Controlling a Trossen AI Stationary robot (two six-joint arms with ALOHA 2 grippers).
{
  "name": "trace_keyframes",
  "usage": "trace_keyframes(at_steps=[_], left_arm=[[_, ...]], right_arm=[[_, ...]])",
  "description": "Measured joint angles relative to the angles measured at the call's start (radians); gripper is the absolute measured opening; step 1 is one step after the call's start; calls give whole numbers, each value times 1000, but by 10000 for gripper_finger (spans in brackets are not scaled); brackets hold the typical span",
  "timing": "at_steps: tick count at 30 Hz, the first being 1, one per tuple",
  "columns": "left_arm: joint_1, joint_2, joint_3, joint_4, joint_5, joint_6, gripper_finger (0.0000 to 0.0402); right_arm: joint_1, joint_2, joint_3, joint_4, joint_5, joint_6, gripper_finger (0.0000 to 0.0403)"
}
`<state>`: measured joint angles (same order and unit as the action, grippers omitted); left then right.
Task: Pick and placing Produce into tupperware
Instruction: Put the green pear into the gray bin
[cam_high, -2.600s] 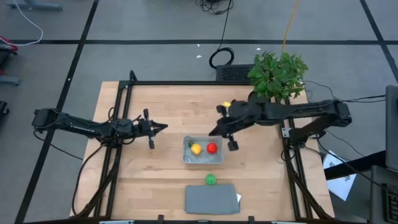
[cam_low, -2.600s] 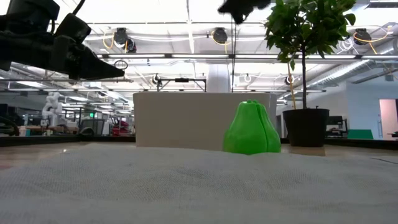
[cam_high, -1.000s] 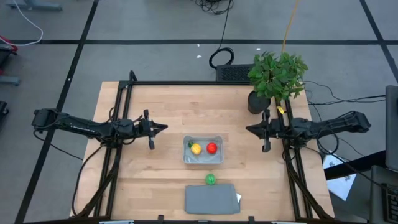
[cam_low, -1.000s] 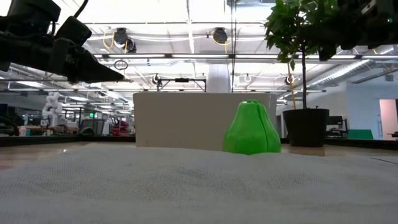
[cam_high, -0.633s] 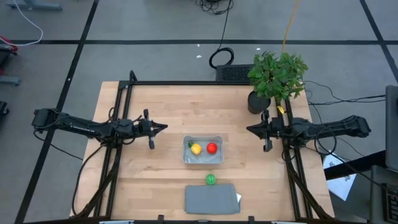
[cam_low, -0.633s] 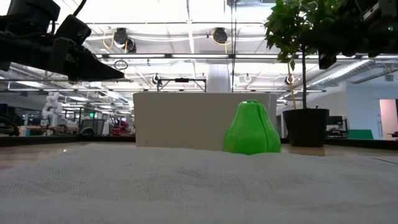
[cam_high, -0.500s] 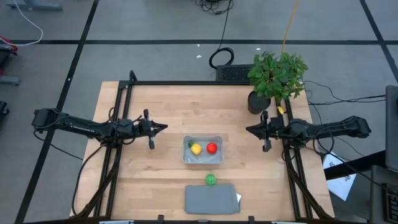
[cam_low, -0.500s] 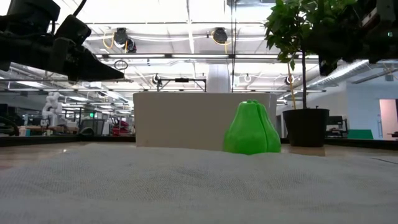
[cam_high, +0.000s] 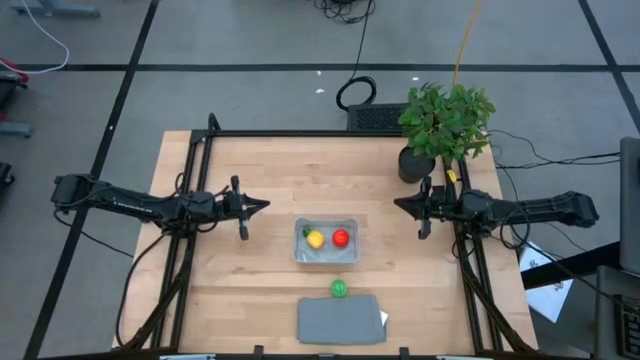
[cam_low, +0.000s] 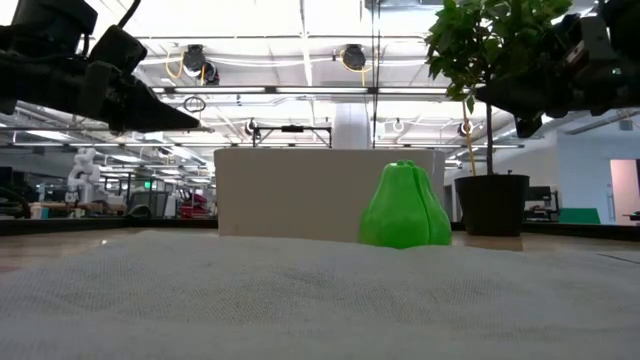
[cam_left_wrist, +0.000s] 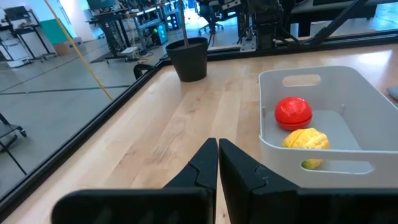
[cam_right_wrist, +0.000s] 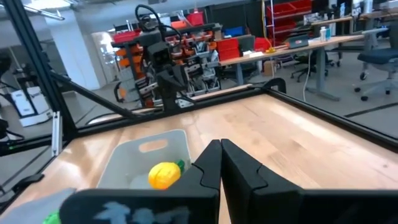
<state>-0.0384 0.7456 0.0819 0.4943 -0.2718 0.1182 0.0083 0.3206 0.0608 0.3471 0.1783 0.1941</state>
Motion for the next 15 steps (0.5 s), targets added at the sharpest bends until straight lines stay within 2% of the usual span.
trace_keyframes(at_steps=[6,15], left_arm=[[0,0,0,-6,0,-1,19],[0,0,0,-23,0,-12,19]], right_arm=[[-8,0,0,4,-50,-22,0],[-8,0,-1,7,-52,-23,0]])
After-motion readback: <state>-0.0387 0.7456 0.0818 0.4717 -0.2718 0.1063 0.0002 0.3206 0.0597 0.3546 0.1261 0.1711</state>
